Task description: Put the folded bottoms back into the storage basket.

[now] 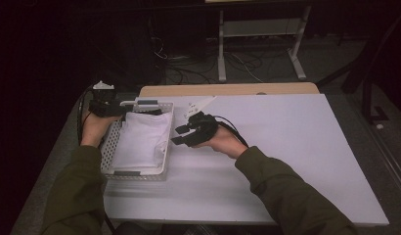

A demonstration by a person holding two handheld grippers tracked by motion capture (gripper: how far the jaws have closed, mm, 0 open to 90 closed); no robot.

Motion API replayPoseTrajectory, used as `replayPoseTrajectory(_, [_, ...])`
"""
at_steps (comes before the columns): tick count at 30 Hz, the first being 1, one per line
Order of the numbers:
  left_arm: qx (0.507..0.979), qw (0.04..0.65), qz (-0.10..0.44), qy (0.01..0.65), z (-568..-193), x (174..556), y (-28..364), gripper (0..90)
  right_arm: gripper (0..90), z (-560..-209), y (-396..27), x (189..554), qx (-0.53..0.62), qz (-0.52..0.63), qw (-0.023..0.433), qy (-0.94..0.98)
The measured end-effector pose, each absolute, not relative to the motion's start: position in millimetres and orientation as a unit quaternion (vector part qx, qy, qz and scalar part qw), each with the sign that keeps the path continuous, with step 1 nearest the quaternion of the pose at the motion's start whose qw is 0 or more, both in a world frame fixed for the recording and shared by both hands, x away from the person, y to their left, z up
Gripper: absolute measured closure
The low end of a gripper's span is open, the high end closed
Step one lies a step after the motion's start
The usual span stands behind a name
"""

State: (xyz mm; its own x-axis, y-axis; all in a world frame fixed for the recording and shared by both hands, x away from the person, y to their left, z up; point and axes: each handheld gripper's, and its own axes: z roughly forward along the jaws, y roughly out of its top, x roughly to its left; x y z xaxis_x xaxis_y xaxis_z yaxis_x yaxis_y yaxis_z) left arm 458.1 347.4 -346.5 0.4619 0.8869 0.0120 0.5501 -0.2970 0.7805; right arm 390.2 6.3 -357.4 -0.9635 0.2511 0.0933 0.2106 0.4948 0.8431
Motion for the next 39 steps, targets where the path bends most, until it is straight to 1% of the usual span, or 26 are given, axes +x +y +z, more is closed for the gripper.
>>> replayPoseTrajectory(10, [0.783, 0.395, 0.186, 0.443, -349, 447, 324, 22.7, 39.9, -364, -12, 396, 0.157, 0.488, 0.034, 0.858])
replayPoseTrajectory(13, [0.788, 0.397, 0.175, 0.437, -350, 443, 315, 19.4, 37.6, -366, -19, 395, 0.165, 0.489, 0.037, 0.856])
replayPoseTrajectory(15, [0.789, 0.397, 0.168, 0.438, -351, 439, 308, 14.2, 36.2, -367, -23, 395, 0.166, 0.487, 0.041, 0.856])
replayPoseTrajectory(16, [0.787, 0.399, 0.169, 0.438, -352, 438, 305, 13.2, 35.4, -368, -26, 395, 0.167, 0.487, 0.044, 0.856])
replayPoseTrajectory(18, [0.788, 0.407, 0.158, 0.434, -354, 434, 300, 12.8, 33.4, -369, -30, 395, 0.173, 0.485, 0.043, 0.856])
replayPoseTrajectory(20, [0.786, 0.402, 0.163, 0.441, -355, 431, 293, 13.6, 30.2, -370, -35, 395, 0.178, 0.485, 0.044, 0.855])
replayPoseTrajectory(25, [0.78, 0.411, 0.163, 0.443, -355, 421, 280, 13.4, 23.1, -373, -47, 393, 0.192, 0.484, 0.054, 0.852])
replayPoseTrajectory(29, [0.781, 0.418, 0.151, 0.438, -353, 413, 271, 7.4, 15.2, -374, -61, 390, 0.205, 0.487, 0.06, 0.847])
replayPoseTrajectory(31, [0.789, 0.422, 0.143, 0.423, -352, 409, 267, 1.2, 14.0, -375, -68, 388, 0.213, 0.485, 0.069, 0.845])
replayPoseTrajectory(32, [0.791, 0.424, 0.142, 0.418, -352, 407, 265, 0.0, 13.8, -375, -71, 387, 0.218, 0.482, 0.078, 0.845])
replayPoseTrajectory(34, [0.794, 0.422, 0.14, 0.416, -351, 403, 261, 0.0, 13.3, -375, -78, 384, 0.228, 0.478, 0.09, 0.843])
replayPoseTrajectory(37, [0.8, 0.433, 0.119, 0.397, -351, 396, 257, 0.0, 12.0, -376, -89, 379, 0.238, 0.472, 0.098, 0.843])
replayPoseTrajectory(39, [0.802, 0.438, 0.115, 0.388, -350, 390, 254, 0.0, 11.2, -377, -97, 376, 0.237, 0.468, 0.108, 0.845])
